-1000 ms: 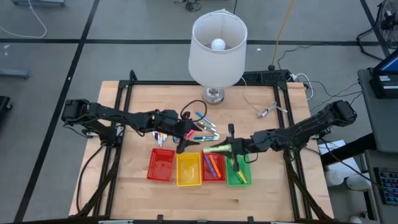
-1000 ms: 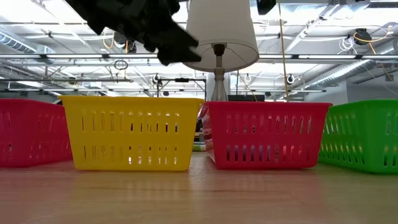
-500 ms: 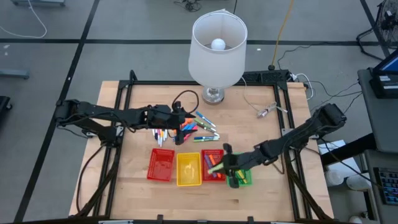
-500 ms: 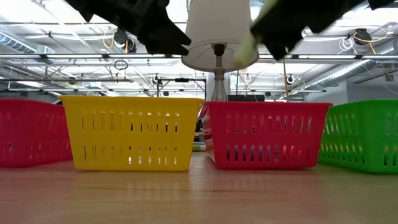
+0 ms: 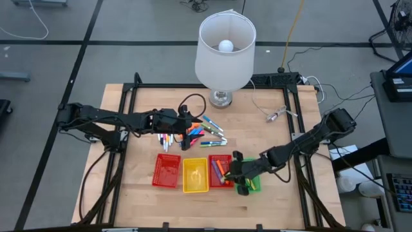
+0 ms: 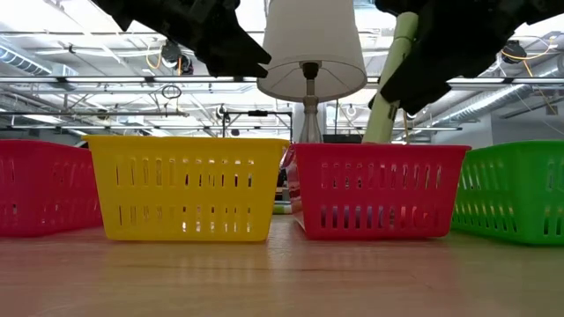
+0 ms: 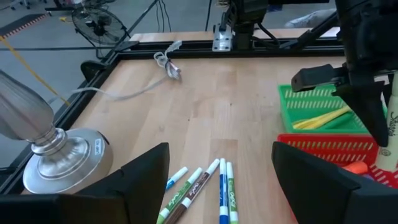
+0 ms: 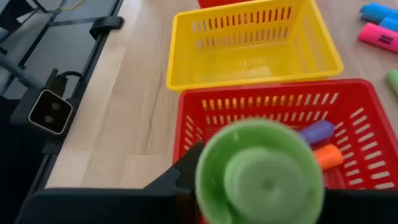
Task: Pick & Place Markers
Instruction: Put the large green highlighter into the right red bin
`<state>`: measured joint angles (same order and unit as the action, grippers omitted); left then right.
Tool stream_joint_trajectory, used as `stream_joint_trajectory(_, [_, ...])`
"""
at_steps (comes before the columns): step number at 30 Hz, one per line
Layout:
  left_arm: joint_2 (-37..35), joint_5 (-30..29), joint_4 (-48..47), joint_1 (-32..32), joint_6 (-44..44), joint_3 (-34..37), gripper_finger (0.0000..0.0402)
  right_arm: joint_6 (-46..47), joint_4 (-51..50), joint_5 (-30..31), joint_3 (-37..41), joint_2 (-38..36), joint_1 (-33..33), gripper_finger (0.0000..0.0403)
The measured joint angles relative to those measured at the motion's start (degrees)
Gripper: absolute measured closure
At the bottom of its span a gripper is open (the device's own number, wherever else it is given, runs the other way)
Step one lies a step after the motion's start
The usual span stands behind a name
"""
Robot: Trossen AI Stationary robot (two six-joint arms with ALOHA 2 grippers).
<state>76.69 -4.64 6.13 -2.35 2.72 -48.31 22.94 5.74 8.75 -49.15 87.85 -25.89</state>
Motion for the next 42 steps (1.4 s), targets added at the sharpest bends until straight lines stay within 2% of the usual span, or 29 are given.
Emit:
stream_joint_trajectory(5, [0.0,0.0,0.0,0.0,0.0,0.0,0.0117,0.0,0.0,0.0,0.0,0.0,0.0,0.0315])
stream_joint_trajectory(18, [0.0,0.0,-0.3,0.0,0.0,0.0,0.0117,-1.0,0.0,0.1,0.0,0.0,0.0,0.0306])
stream_joint_trajectory(27, [0.0,0.0,-0.4,0.0,-0.2,0.0,0.0117,-2.9,0.1,-1.4,0.0,-1.2,-0.1,0.0313])
stream_joint_trajectory(31, [0.0,0.0,-0.4,0.0,-0.2,0.0,0.0117,-7.3,0.1,-1.2,0.0,-2.3,-2.2,0.0334])
stream_joint_trajectory(35, [0.0,0.0,-0.4,0.0,0.0,0.0,0.0117,-8.7,-2.5,-1.4,-0.1,-2.3,-5.1,0.0393])
stream_joint_trajectory(42, [0.0,0.0,-0.4,0.0,-0.1,0.0,0.0117,-1.1,-10.6,-0.9,-0.8,-1.5,-5.9,0.0402])
